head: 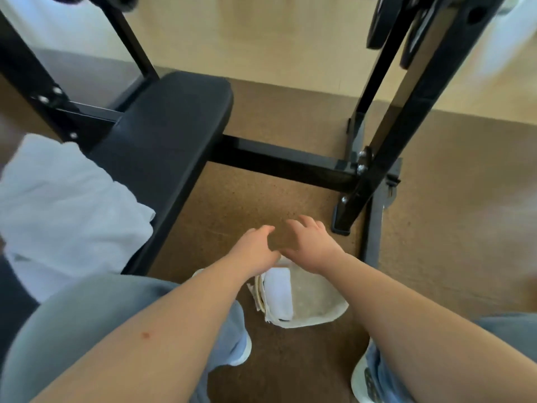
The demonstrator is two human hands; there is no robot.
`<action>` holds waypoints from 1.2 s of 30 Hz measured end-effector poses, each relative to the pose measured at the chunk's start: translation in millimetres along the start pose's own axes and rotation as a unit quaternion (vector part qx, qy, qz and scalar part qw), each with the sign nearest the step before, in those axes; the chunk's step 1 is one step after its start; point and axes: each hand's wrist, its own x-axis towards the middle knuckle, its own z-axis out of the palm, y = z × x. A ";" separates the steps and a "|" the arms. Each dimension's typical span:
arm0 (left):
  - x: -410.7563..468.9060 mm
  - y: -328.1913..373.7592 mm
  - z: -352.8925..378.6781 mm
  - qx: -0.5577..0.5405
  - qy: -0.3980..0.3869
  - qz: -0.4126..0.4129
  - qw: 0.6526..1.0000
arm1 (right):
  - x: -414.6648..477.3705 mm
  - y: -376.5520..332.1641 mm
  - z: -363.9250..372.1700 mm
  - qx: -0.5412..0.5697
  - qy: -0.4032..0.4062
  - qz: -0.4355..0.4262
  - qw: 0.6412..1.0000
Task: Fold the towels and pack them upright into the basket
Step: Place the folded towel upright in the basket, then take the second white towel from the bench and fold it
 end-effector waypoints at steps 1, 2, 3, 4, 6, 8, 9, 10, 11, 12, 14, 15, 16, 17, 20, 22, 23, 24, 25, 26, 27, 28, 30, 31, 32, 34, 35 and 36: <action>-9.1 3.2 -12.3 -0.006 0.019 0.010 1.000 | -2.5 -11.6 -8.3 0.014 0.018 -0.010 1.000; -18.1 5.7 -25.1 -0.009 0.040 0.017 0.999 | -4.6 -23.7 -16.6 0.023 0.034 -0.023 0.999; -27.0 7.4 -38.6 -0.011 0.063 0.022 0.998 | -6.1 -35.3 -24.4 0.029 0.047 -0.036 0.998; -35.7 7.2 -52.3 -0.011 0.084 0.025 0.996 | -8.0 -47.4 -32.3 0.031 0.056 -0.051 0.997; -54.2 4.7 -80.6 -0.011 0.120 0.031 0.992 | -11.4 -71.7 -46.5 0.036 0.072 -0.082 0.993; -74.4 -0.8 -108.4 -0.008 0.152 0.041 0.987 | -15.5 -97.6 -59.2 0.044 0.086 -0.111 0.989; -85.1 -4.1 -121.4 -0.007 0.170 0.046 0.984 | -16.7 -111.9 -64.3 0.045 0.092 -0.126 0.987; -95.3 -8.7 -132.8 -0.006 0.190 0.049 0.981 | -17.8 -126.7 -68.7 0.046 0.097 -0.140 0.984; -106.2 -13.7 -143.2 -0.001 0.217 0.050 0.975 | -17.8 -141.2 -71.9 0.050 0.101 -0.155 0.982; -116.7 -20.4 -153.3 0.014 0.256 0.050 0.965 | -17.7 -156.1 -74.7 0.052 0.101 -0.170 0.979; -139.4 -37.3 -173.0 0.087 0.368 0.037 0.925 | -17.6 -184.8 -78.1 0.052 0.090 -0.203 0.974; -150.0 -47.6 -181.8 0.130 0.410 0.025 0.902 | -18.2 -198.6 -78.7 0.053 0.083 -0.217 0.971; -158.3 -58.9 -189.1 0.166 0.431 0.007 0.887 | -19.5 -211.3 -78.4 0.054 0.074 -0.228 0.969; -165.6 -70.4 -194.4 0.191 0.437 -0.016 0.879 | -20.8 -222.8 -77.2 0.055 0.064 -0.239 0.967; -177.5 -100.7 -199.4 0.217 0.419 -0.098 0.876 | -23.3 -251.3 -70.0 0.063 0.026 -0.269 0.961; -181.1 -116.0 -198.0 0.206 0.384 -0.135 0.890 | -22.2 -263.9 -64.3 0.051 -0.003 -0.287 0.956; -182.6 -122.3 -197.4 0.188 0.359 -0.140 0.904 | -21.2 -268.3 -61.7 0.039 -0.021 -0.293 0.955; -183.2 -128.1 -197.2 0.162 0.336 -0.140 0.917 | -20.8 -271.8 -59.3 0.022 -0.039 -0.296 0.954; -183.7 -132.6 -196.5 0.137 0.322 -0.136 0.927 | -20.4 -274.7 -56.5 0.003 -0.051 -0.297 0.954; -184.6 -135.2 -196.4 0.112 0.324 -0.131 0.930 | -20.4 -276.7 -53.5 -0.015 -0.055 -0.298 0.953; -184.4 -137.6 -197.5 0.081 0.338 -0.127 0.929 | -19.2 -278.2 -50.5 -0.027 -0.051 -0.297 0.953; -183.8 -138.4 -199.4 0.049 0.353 -0.122 0.926 | -18.0 -279.2 -47.7 -0.032 -0.043 -0.295 0.954; -182.8 -139.0 -205.2 0.002 0.365 -0.114 0.924 | -13.3 -280.1 -43.5 -0.018 -0.015 -0.287 0.958; -182.3 -139.4 -207.7 -0.006 0.368 -0.110 0.923 | -10.5 -280.1 -42.3 0.003 0.003 -0.277 0.961; -182.3 -139.4 -209.4 -0.013 0.374 -0.107 0.921 | -8.8 -280.4 -42.4 0.028 0.023 -0.263 0.964; -181.6 -140.4 -210.6 -0.012 0.397 -0.109 0.911 | -5.9 -283.1 -48.6 0.079 0.075 -0.242 0.964; -180.5 -141.5 -210.8 -0.008 0.411 -0.112 0.905 | -5.2 -286.0 -55.1 0.106 0.103 -0.239 0.960; -179.0 -143.2 -211.3 -0.009 0.425 -0.114 0.898 | -5.2 -289.6 -63.8 0.140 0.129 -0.238 0.952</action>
